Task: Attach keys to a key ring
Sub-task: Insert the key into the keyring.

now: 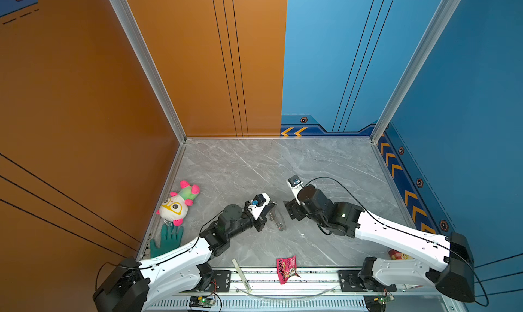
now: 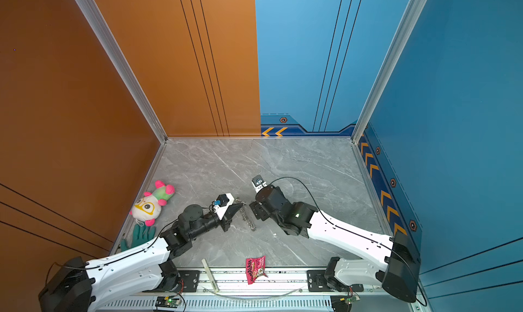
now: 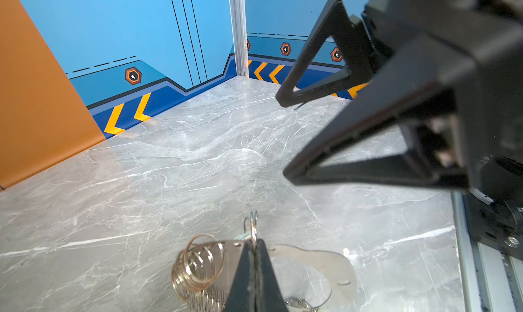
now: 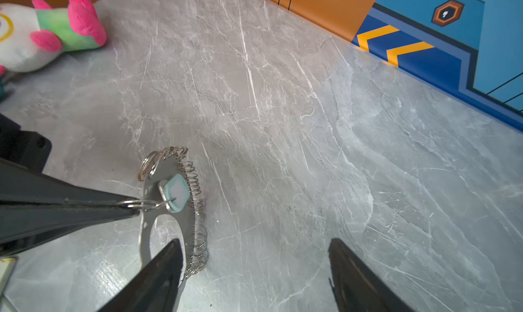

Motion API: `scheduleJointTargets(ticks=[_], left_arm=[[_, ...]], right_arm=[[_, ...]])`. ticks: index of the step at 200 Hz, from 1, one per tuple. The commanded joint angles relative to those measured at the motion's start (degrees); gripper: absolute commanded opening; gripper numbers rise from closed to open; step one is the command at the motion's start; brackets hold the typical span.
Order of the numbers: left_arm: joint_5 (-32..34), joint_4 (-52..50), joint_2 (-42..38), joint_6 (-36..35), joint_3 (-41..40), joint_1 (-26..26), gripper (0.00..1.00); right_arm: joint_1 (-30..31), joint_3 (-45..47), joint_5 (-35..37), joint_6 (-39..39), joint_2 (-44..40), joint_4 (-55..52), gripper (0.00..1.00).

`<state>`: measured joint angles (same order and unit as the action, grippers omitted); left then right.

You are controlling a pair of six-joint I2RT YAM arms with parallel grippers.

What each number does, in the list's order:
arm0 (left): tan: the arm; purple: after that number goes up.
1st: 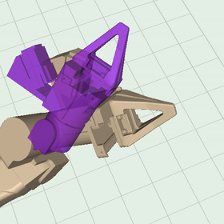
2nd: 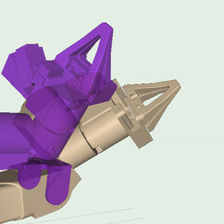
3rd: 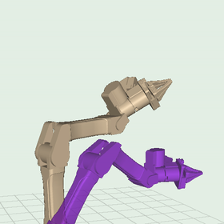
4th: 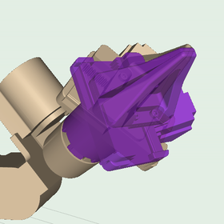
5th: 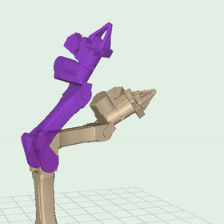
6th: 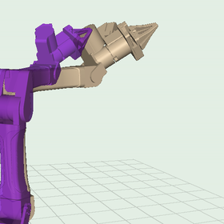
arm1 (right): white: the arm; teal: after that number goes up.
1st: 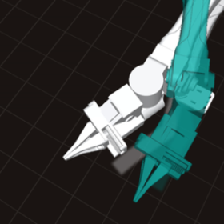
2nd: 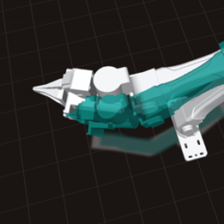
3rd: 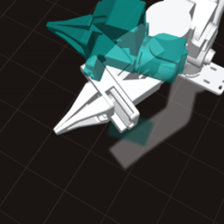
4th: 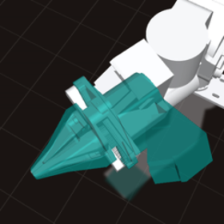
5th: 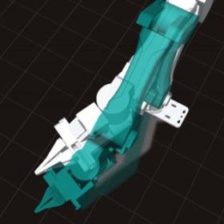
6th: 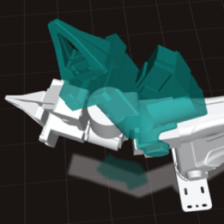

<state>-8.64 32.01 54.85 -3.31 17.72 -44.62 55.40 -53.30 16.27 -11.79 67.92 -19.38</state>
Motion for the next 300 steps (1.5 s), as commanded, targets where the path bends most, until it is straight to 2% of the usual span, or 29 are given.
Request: scheduleJointTargets(ticks=[1, 14, 37, 94, 133, 219, 286, 300], left_arm=[[-3.67, 3.1, -0.27, 0.97, -0.24, 0.41, 0.0], [-5.34, 3.15, -0.27, 1.09, -0.1, 0.16, 0.0], [-6.7, 3.58, -0.01, 1.37, 0.03, 0.0, 0.0], [-8.35, 5.12, 1.21, 1.85, 0.01, 0.02, 0.0], [-10.22, 6.52, 2.58, 2.46, 0.09, 0.12, 0.0], [-11.26, 7.28, 2.54, 2.9, -0.28, 0.7, 0.0], [-17.94, 7.63, 2.2, 2.39, -0.49, 1.07, 0.0], [-18.72, 7.63, 2.45, 2.3, -0.45, 1.13, 0.0]], right_arm=[[-4.51, 6.28, -14.83, -0.51, -3.93, 11.79, 0.75], [-6.16, 10.47, -20.4, -0.19, -5.12, 19.29, 0.68], [-7.17, 15.13, -24.54, 1.53, -5.63, 28.3, 0.67], [-9.65, 20.59, -34.04, 3.2, -5.34, 39.45, 0.56], [-9.83, 20.1, -36.59, 4.95, -4.77, 37.7, 0.45], [-9.87, 21.38, -40.5, 9.21, -5.25, 35.7, 0.41], [-10.13, 21.46, -45.26, 13.54, -6.91, 32.8, 0.33], [-10.13, 21.57, -46.26, 13.98, -7.44, 32.06, 0.29]])
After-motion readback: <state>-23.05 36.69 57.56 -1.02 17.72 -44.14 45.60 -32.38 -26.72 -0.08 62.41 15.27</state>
